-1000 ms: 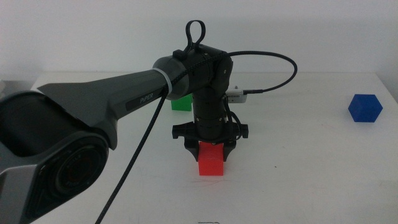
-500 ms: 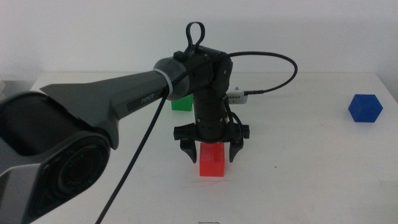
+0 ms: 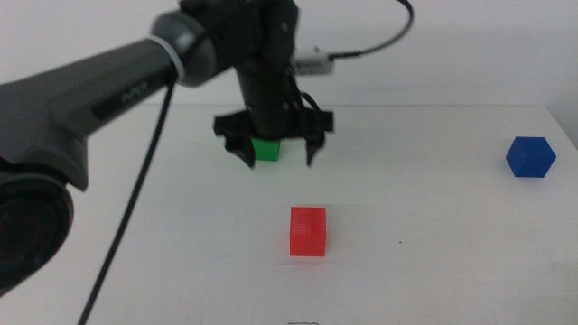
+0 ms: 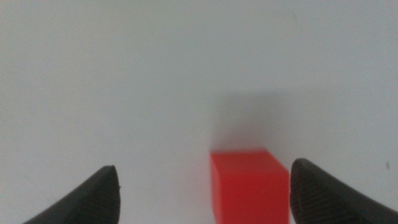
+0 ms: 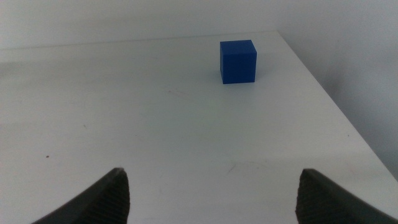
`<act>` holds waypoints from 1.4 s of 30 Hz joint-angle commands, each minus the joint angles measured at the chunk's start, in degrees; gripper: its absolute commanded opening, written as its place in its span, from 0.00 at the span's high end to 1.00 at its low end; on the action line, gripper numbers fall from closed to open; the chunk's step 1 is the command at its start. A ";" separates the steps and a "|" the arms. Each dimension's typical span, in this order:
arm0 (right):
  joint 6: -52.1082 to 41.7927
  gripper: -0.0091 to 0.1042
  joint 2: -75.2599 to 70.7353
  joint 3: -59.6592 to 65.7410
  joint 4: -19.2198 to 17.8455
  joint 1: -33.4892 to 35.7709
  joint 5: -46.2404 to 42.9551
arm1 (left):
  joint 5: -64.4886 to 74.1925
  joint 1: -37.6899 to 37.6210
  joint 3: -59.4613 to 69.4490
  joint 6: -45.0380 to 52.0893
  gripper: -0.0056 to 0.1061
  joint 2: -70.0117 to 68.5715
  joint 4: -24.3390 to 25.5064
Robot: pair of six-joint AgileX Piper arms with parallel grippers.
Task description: Stack red cubes first, then green, then blue cubes in a specific spot.
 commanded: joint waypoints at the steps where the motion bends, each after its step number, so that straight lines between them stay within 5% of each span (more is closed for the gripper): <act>1: -0.51 0.25 -1.34 -1.04 -0.56 0.14 -4.18 | 3.09 2.09 -4.04 2.08 0.11 -2.72 0.63; 17: -0.51 0.25 -1.34 -1.04 -0.56 0.14 -4.18 | 0.46 10.61 -25.75 15.40 0.11 12.88 -0.90; 42: -0.51 0.25 -1.34 -1.04 -0.56 0.14 -4.18 | -13.58 11.01 -26.58 17.27 0.11 20.37 -2.85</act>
